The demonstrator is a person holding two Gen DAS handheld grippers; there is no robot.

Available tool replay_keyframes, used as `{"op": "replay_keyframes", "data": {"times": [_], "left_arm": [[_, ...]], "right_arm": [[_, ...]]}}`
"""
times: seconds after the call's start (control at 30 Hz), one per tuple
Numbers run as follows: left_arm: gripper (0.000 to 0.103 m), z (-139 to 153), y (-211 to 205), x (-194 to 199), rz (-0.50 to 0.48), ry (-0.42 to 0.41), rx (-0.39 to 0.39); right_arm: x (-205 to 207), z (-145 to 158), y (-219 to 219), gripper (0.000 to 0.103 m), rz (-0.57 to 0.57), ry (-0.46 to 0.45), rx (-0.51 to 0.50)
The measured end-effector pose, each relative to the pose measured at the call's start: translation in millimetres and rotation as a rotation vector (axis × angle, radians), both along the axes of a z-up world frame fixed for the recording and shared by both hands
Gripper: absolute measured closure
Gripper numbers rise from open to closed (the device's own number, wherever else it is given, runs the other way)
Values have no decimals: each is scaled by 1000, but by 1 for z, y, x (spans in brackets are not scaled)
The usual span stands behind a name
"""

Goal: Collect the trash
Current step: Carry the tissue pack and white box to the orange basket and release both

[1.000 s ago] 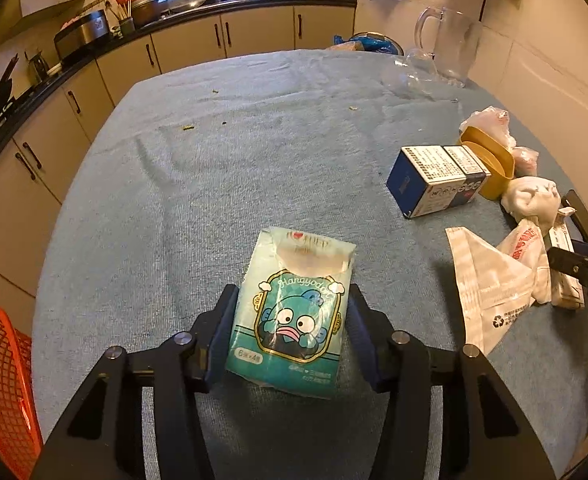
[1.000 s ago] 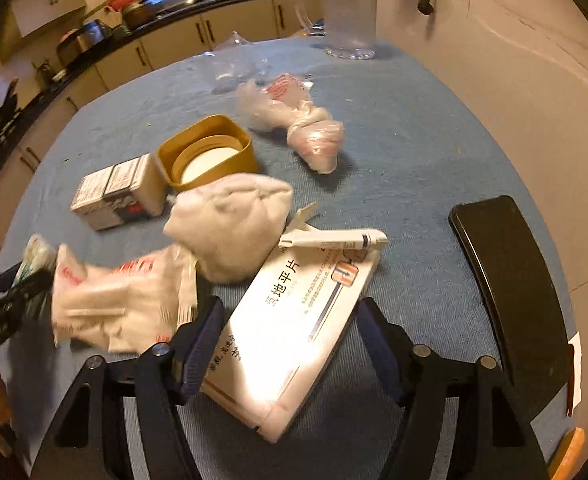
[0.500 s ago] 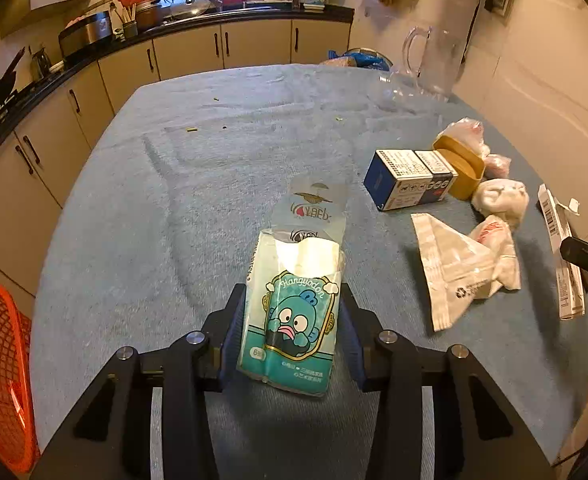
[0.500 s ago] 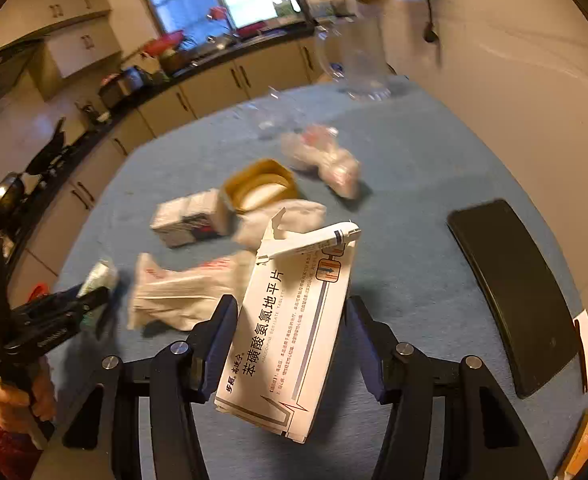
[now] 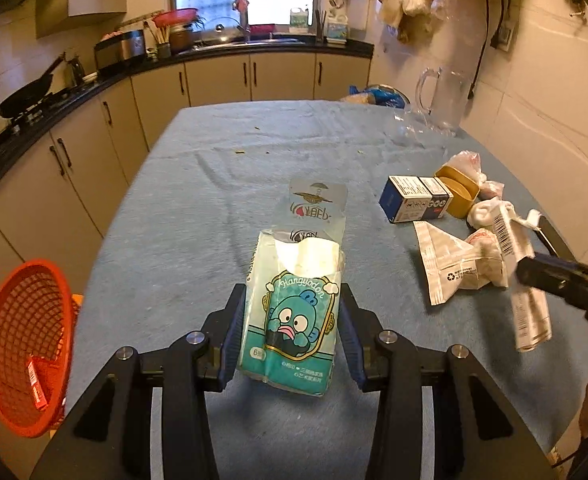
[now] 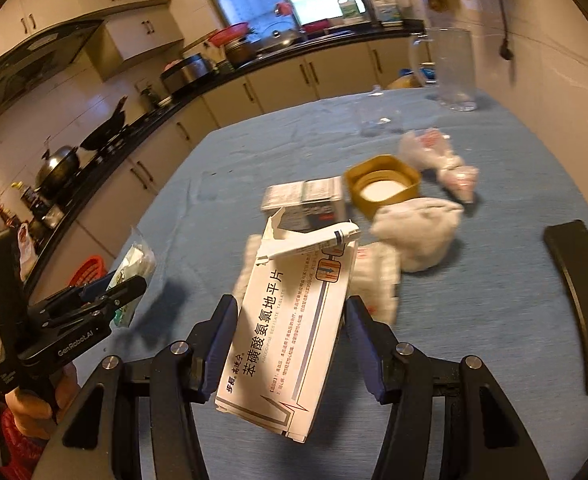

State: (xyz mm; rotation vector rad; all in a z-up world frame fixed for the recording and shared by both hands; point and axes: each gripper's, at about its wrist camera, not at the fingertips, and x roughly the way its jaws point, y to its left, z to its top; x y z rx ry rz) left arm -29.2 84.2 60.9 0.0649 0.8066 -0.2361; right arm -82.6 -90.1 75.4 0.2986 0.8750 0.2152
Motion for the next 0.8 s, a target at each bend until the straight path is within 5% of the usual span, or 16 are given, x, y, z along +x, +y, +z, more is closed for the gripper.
{"op": "replay_keyframes", "data": {"times": [0.8], "left_arm": [[61, 18, 75, -35, 125, -62, -68]], "right_arm": [[9, -4, 97, 43, 179, 19, -5]]}}
